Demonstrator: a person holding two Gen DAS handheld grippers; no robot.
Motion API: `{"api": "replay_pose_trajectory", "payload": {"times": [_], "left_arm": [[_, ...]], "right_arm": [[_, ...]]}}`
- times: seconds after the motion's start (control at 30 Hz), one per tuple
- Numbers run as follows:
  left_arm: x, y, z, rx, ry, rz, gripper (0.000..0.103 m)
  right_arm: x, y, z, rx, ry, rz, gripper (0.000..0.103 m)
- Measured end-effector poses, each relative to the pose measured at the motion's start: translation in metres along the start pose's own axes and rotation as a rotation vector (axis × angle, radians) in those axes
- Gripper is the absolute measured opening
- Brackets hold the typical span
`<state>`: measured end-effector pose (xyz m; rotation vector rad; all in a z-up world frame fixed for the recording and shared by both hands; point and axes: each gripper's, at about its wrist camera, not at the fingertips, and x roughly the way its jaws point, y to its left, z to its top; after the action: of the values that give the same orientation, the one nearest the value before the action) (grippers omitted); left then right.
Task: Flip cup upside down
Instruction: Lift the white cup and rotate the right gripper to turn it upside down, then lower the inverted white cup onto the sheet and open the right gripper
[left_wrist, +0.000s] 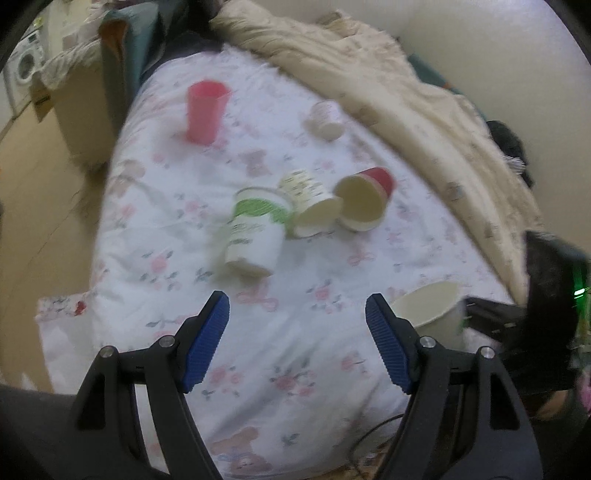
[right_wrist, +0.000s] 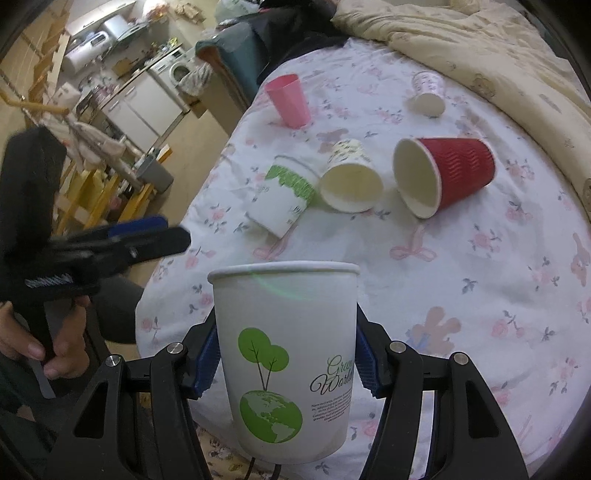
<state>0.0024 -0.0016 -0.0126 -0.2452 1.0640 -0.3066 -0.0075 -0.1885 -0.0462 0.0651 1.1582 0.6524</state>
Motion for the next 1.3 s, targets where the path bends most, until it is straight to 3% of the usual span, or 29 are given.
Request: {"api": "replay_pose_trajectory", "payload": {"times": [0.17, 0.47, 0.67, 1.03, 1.17, 1.3], "left_arm": [[0.0, -0.021, 0.0, 0.063, 0.03, -0.137, 0.073], [0.012, -0.027, -0.007, 0.078, 0.087, -0.134, 0.074], [0.013, -0.013, -0.005, 0.034, 0.076, -0.08, 0.074], [0.008, -0.005, 0.0, -0.004, 0.057, -0.058, 0.074], [0.003, 0.007, 0.002, -0.035, 0.026, 0.046, 0.074], [-0.001, 0.013, -0.001, -0.024, 0.02, 0.144, 0.074]], "right_arm": [[0.005, 0.007, -0.002, -0.035, 0.025, 0.014, 0.064], [0.008, 0.013, -0.003, -0.065, 0.043, 0.014, 0.064], [0.004, 0.02, -0.006, -0.101, 0.031, -0.002, 0.063], [0.008, 0.017, -0.008, -0.114, 0.049, -0.056, 0.062], [0.005, 0.007, -0.002, -0.091, 0.108, -0.071, 0.062], [0.009, -0.006, 0.014, -0.127, 0.23, -0.173, 0.062]]}}
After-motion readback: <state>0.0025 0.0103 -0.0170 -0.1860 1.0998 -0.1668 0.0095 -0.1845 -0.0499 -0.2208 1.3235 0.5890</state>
